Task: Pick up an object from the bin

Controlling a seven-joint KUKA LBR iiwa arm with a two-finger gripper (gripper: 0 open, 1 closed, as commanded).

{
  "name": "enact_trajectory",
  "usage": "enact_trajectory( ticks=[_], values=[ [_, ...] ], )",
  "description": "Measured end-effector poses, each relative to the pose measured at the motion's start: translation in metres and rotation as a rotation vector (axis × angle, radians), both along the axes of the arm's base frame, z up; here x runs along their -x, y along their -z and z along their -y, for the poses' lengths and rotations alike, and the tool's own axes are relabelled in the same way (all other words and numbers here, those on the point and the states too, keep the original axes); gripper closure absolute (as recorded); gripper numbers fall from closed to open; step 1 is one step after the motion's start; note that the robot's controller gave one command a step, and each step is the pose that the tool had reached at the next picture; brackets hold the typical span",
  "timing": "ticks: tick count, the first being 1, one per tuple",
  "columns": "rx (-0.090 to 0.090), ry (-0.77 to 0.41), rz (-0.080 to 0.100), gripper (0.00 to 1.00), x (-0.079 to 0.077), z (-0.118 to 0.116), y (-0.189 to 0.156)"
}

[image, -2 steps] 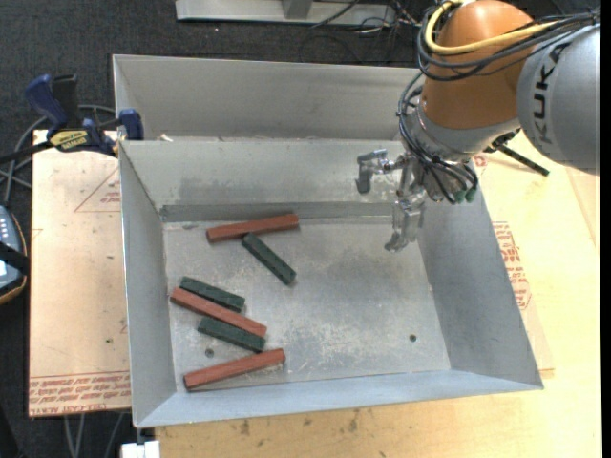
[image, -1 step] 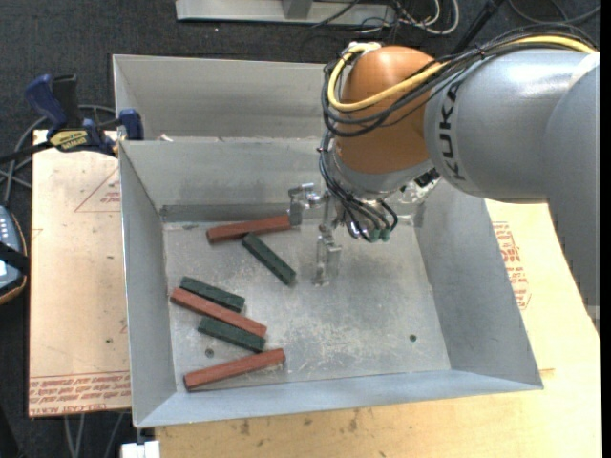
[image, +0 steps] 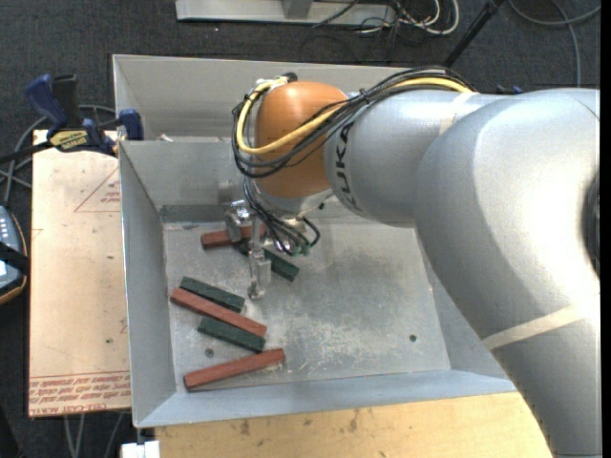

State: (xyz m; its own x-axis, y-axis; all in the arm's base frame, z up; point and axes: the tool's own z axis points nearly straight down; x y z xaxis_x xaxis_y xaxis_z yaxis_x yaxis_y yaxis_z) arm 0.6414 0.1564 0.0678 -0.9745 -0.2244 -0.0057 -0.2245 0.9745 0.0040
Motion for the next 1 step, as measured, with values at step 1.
enact_trajectory(
  ticks=[1],
  values=[
    [0.0, 0.005, 0.008, 1.0, -0.0035, 0.0028, -0.0077]
  ],
)
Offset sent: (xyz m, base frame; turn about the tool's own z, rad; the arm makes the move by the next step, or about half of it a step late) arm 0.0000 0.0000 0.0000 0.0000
